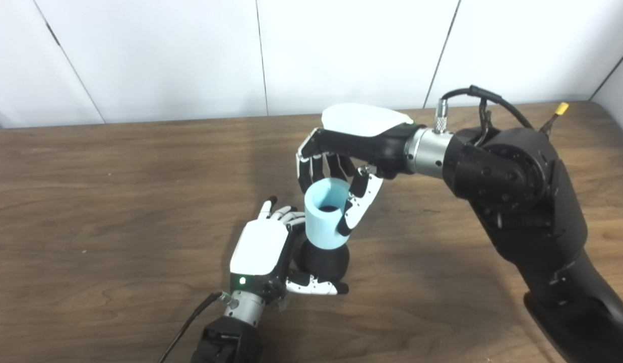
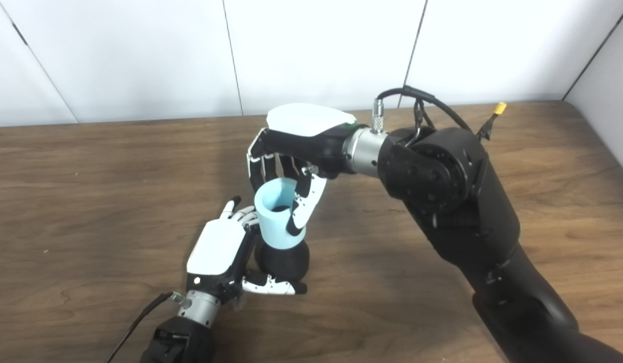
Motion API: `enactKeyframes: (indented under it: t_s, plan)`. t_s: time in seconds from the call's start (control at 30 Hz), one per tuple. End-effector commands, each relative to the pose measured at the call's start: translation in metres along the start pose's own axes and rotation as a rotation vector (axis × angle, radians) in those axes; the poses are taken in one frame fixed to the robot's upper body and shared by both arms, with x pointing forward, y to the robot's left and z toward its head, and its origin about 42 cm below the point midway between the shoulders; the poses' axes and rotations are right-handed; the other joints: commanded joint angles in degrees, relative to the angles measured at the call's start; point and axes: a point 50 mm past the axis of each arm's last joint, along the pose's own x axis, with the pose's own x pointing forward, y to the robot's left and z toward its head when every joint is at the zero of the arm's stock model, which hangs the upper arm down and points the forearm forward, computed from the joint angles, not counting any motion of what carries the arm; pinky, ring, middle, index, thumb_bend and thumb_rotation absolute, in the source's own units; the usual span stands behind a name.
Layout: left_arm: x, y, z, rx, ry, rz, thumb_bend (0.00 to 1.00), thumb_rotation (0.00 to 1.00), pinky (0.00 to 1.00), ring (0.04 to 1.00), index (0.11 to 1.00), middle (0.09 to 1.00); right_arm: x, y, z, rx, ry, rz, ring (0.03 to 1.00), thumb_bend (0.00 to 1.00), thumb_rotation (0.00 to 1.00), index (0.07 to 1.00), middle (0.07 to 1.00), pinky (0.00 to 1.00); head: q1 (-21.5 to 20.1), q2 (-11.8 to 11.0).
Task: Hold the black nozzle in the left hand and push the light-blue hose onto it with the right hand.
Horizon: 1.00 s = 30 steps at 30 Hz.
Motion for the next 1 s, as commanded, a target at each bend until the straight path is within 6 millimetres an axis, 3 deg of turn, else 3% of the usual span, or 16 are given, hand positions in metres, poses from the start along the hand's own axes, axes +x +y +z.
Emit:
enactKeyframes:
  t_s: [0.0, 0.03, 0.07, 0.1, 0.2, 0.33, 0.37, 0.47, 0.53, 0.6, 0.67, 0.87, 0.97]
  plan:
    - [-0.007, -0.010, 0.006, -0.014, -0.008, -0.067, 0.52, 0.05, 1.00, 0.851, 0.482, 0.752, -0.002, -0.006, 0.003, -0.008, -0.012, -0.025, 0.452, 0.52, 0.07, 0.510, 0.531, 0.41, -0.09, 0.07]
    - [-0.007, -0.010, 0.006, -0.014, -0.007, -0.067, 0.52, 0.05, 1.00, 0.851, 0.482, 0.752, -0.003, -0.006, 0.004, -0.012, -0.016, -0.029, 0.503, 0.77, 0.10, 0.580, 0.569, 0.45, -0.03, 0.09]
    - [-0.007, -0.010, 0.006, -0.014, -0.007, -0.066, 0.52, 0.05, 1.00, 0.851, 0.482, 0.752, -0.004, -0.006, 0.004, -0.016, -0.020, -0.031, 0.528, 0.86, 0.13, 0.611, 0.589, 0.47, -0.03, 0.09]
    - [-0.007, -0.010, 0.006, -0.015, -0.007, -0.065, 0.52, 0.05, 1.00, 0.851, 0.482, 0.752, -0.005, -0.007, 0.005, -0.025, -0.023, -0.032, 0.556, 0.91, 0.16, 0.645, 0.617, 0.49, -0.03, 0.09]
    - [-0.007, -0.009, 0.007, -0.012, -0.006, -0.067, 0.52, 0.05, 1.00, 0.853, 0.482, 0.754, -0.007, -0.010, 0.006, -0.051, -0.024, -0.037, 0.527, 0.99, 0.24, 0.726, 0.610, 0.40, -0.03, 0.20]
    - [-0.007, -0.010, 0.007, -0.008, -0.005, -0.067, 0.52, 0.05, 1.00, 0.851, 0.482, 0.753, -0.010, -0.014, 0.007, -0.049, -0.028, -0.055, 0.519, 1.00, 0.27, 0.789, 0.663, 0.36, -0.05, 0.24]
    - [-0.007, -0.010, 0.007, -0.009, -0.005, -0.067, 0.52, 0.05, 1.00, 0.850, 0.482, 0.752, -0.012, -0.015, 0.008, -0.048, -0.028, -0.061, 0.568, 1.00, 0.27, 0.807, 0.728, 0.39, -0.05, 0.24]
    - [-0.007, -0.010, 0.006, -0.010, -0.006, -0.069, 0.52, 0.05, 1.00, 0.851, 0.482, 0.753, -0.015, -0.018, 0.008, -0.046, -0.026, -0.074, 0.578, 1.00, 0.27, 0.820, 0.782, 0.40, -0.04, 0.26]
    - [-0.007, -0.010, 0.006, -0.008, -0.005, -0.072, 0.52, 0.05, 1.00, 0.852, 0.482, 0.753, -0.017, -0.020, 0.008, -0.055, -0.013, -0.080, 0.635, 1.00, 0.27, 0.820, 0.847, 0.44, 0.03, 0.26]
    - [-0.007, -0.010, 0.006, -0.007, -0.005, -0.073, 0.52, 0.05, 1.00, 0.853, 0.482, 0.754, -0.019, -0.022, 0.007, -0.062, 0.003, -0.082, 0.849, 1.00, 0.26, 0.814, 0.915, 0.68, 0.03, 0.26]
    - [-0.007, -0.010, 0.006, -0.008, -0.005, -0.072, 0.52, 0.05, 1.00, 0.852, 0.482, 0.754, -0.020, -0.024, 0.007, -0.057, 0.008, -0.088, 0.903, 1.00, 0.24, 0.809, 0.930, 0.74, -0.02, 0.36]
    - [-0.006, -0.010, 0.006, -0.009, -0.006, -0.075, 0.52, 0.05, 1.00, 0.852, 0.482, 0.754, -0.028, -0.032, 0.005, -0.068, 0.003, -0.114, 0.879, 1.00, 0.24, 0.790, 0.906, 0.73, -0.15, 0.39]
    - [-0.006, -0.011, 0.006, -0.011, -0.006, -0.079, 0.52, 0.05, 1.00, 0.855, 0.482, 0.755, -0.037, -0.033, 0.003, -0.101, 0.006, -0.146, 0.850, 1.00, 0.32, 0.782, 0.875, 0.72, 0.04, 0.29]
